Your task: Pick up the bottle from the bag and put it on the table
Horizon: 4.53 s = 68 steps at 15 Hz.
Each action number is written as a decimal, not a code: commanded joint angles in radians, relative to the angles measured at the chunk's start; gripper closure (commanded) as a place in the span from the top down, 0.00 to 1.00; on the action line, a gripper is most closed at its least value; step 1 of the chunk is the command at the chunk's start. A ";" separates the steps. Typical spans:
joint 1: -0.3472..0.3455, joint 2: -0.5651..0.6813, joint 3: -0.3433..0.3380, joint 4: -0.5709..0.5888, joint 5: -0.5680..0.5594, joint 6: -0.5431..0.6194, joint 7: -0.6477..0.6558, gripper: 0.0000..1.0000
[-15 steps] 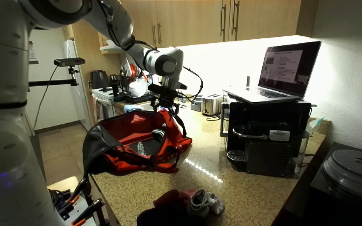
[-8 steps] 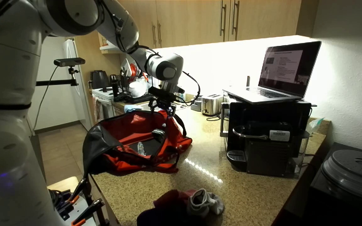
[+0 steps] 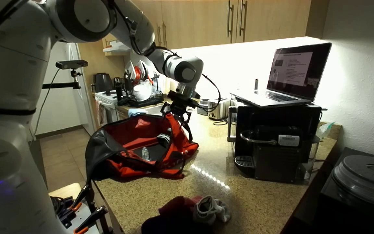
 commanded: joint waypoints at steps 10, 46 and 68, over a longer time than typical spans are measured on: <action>0.050 -0.067 0.024 -0.149 0.003 0.042 -0.026 1.00; 0.054 -0.245 -0.042 -0.488 -0.148 0.301 0.076 1.00; 0.100 -0.061 0.039 -0.322 -0.116 0.331 0.200 1.00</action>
